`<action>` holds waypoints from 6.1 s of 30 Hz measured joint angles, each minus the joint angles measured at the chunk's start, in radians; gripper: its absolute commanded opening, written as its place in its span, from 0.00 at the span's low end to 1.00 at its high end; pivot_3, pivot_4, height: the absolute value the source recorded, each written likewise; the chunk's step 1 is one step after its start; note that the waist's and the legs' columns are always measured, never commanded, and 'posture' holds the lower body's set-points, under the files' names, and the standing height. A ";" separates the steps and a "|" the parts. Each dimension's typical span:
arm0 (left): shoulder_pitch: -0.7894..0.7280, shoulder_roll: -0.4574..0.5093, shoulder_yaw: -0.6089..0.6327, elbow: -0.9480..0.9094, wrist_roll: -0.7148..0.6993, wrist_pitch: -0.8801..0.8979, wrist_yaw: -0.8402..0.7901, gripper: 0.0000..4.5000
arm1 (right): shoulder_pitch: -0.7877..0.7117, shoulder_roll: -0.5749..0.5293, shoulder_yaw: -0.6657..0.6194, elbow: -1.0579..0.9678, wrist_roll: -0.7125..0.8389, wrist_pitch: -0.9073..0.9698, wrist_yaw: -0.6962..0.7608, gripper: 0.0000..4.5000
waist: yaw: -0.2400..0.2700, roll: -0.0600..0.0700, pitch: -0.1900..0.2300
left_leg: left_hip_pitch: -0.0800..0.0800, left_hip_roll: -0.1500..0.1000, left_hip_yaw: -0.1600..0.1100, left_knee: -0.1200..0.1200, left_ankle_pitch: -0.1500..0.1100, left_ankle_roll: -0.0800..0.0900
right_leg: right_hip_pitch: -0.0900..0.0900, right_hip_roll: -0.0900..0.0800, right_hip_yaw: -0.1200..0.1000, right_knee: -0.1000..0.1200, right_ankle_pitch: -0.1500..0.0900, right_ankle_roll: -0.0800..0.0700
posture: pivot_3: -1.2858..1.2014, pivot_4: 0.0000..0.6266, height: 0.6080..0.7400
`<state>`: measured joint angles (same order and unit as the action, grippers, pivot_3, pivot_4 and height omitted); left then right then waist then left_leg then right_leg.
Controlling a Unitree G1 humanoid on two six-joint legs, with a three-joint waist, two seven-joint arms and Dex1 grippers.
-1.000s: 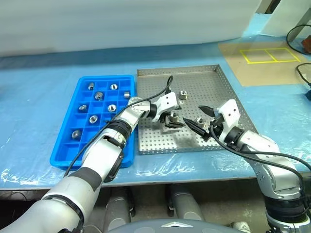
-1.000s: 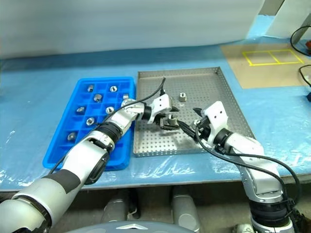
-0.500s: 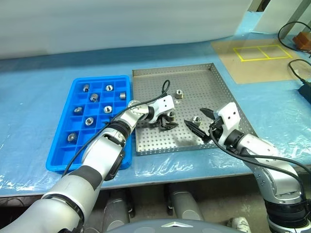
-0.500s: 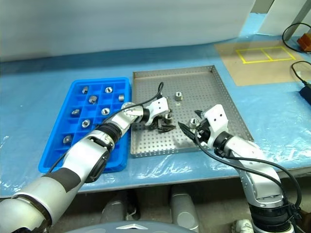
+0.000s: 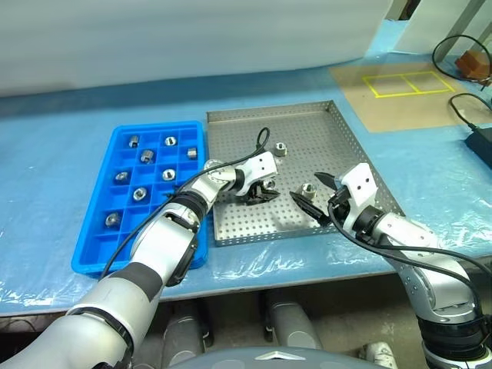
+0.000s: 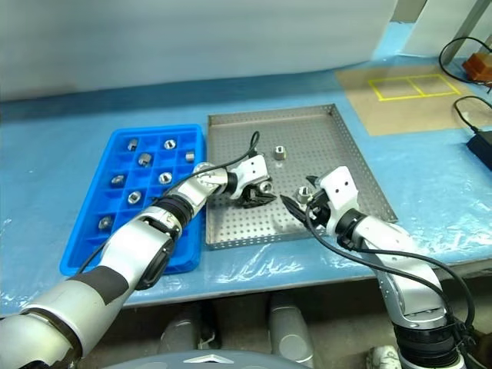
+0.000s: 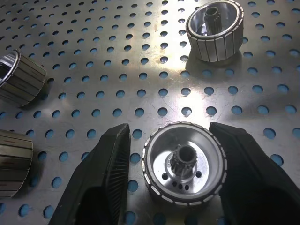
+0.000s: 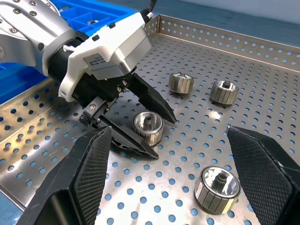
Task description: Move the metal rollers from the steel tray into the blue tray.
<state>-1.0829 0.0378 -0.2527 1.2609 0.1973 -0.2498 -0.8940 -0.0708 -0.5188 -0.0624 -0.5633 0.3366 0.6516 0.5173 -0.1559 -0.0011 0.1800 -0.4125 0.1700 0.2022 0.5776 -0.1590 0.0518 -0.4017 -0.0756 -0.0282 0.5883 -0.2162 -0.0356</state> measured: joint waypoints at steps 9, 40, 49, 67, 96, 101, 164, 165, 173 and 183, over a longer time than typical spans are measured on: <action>0.000 0.028 0.028 -0.002 -0.004 0.009 -0.011 0.38 | -0.020 0.000 0.011 0.018 -0.004 -0.007 0.004 0.90 | -0.022 0.000 0.000 | -0.002 -0.003 0.000 0.000 -0.003 0.004 | 0.000 -0.002 0.000 -0.001 0.003 -0.006 | 0.28 0.24 1.00; 0.810 0.584 0.436 -1.409 -0.511 0.721 -0.116 0.38 | -0.546 0.143 0.325 0.518 -0.039 -0.249 0.365 0.90 | 0.179 0.004 0.004 | 0.005 0.003 0.003 -0.016 0.004 -0.011 | -0.005 0.000 0.000 0.003 0.004 -0.007 | 0.54 0.24 1.00; 1.107 0.686 0.532 -1.602 -0.580 0.760 -0.092 0.38 | -0.608 0.230 0.370 0.681 -0.064 -0.335 0.474 0.90 | 0.251 0.004 0.005 | 0.009 0.002 0.002 -0.022 0.007 -0.016 | -0.005 0.000 0.001 0.004 0.003 -0.007 | 0.59 0.24 1.00; 1.171 0.683 0.453 -1.606 -0.540 0.694 -0.003 0.38 | -0.627 0.244 0.388 0.724 -0.084 -0.335 0.587 0.90 | 0.276 0.002 0.003 | 0.012 0.002 0.002 -0.031 0.011 -0.022 | -0.007 0.002 0.001 0.004 0.002 -0.008 | 0.59 0.24 1.00; 0.586 0.388 0.200 -1.406 -0.615 0.781 0.087 0.75 | -0.585 0.193 0.141 0.890 -0.198 -0.434 0.120 0.90 | 0.213 0.001 0.003 | 0.013 0.003 0.002 -0.020 0.013 -0.024 | -0.009 0.002 0.003 0.019 0.001 -0.010 | 0.48 0.24 1.00; 0.548 0.348 0.155 -1.344 -0.606 0.771 0.078 0.75 | -0.600 0.237 0.131 1.037 -0.237 -0.530 0.021 0.90 | 0.187 0.001 0.003 | 0.002 0.003 0.002 -0.015 0.012 -0.021 | -0.019 0.003 0.003 0.022 0.002 -0.011 | 0.47 0.24 1.00; 0.808 0.619 0.386 -1.436 -0.609 0.725 0.029 0.76 | -0.622 0.332 0.259 0.913 -0.193 -0.514 0.373 0.39 | 0.207 0.001 0.003 | 0.002 0.005 0.002 -0.015 0.011 -0.021 | -0.020 0.003 0.003 0.025 0.000 -0.012 | 0.57 0.24 1.00; 0.829 0.631 0.401 -1.438 -0.609 0.725 0.030 0.76 | -0.631 0.337 0.273 0.913 -0.192 -0.513 0.394 0.39 | 0.212 0.001 0.003 | 0.002 0.005 0.002 -0.015 0.011 -0.021 | -0.020 0.003 0.003 0.025 0.000 -0.012 | 0.58 0.24 1.00; 0.945 0.654 0.486 -1.553 -0.631 0.739 0.073 0.76 | -0.686 0.415 0.331 0.966 -0.189 -0.514 0.497 0.39 | 0.255 0.001 0.003 | 0.002 0.005 0.002 -0.017 0.011 -0.021 | -0.021 0.002 0.002 0.024 0.000 -0.012 | 0.62 0.24 1.00; 1.089 0.673 0.527 -1.688 -0.675 0.771 0.104 0.76 | -0.713 0.493 0.346 1.061 -0.185 -0.515 0.528 0.39 | 0.285 0.000 0.003 | 0.003 0.004 0.002 -0.020 0.012 -0.022 | -0.021 0.002 0.002 0.021 0.000 -0.012 | 0.64 0.24 1.00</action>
<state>0.0059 0.7103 0.2745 -0.4270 -0.4774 0.5207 -0.7902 -0.7842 -0.0258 0.2835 0.4982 0.1519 0.1362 1.0454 0.1294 -0.0009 0.1831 -0.4098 0.1744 0.2038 0.5572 -0.1475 0.0299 -0.4222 -0.0732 -0.0258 0.6096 -0.2161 -0.0477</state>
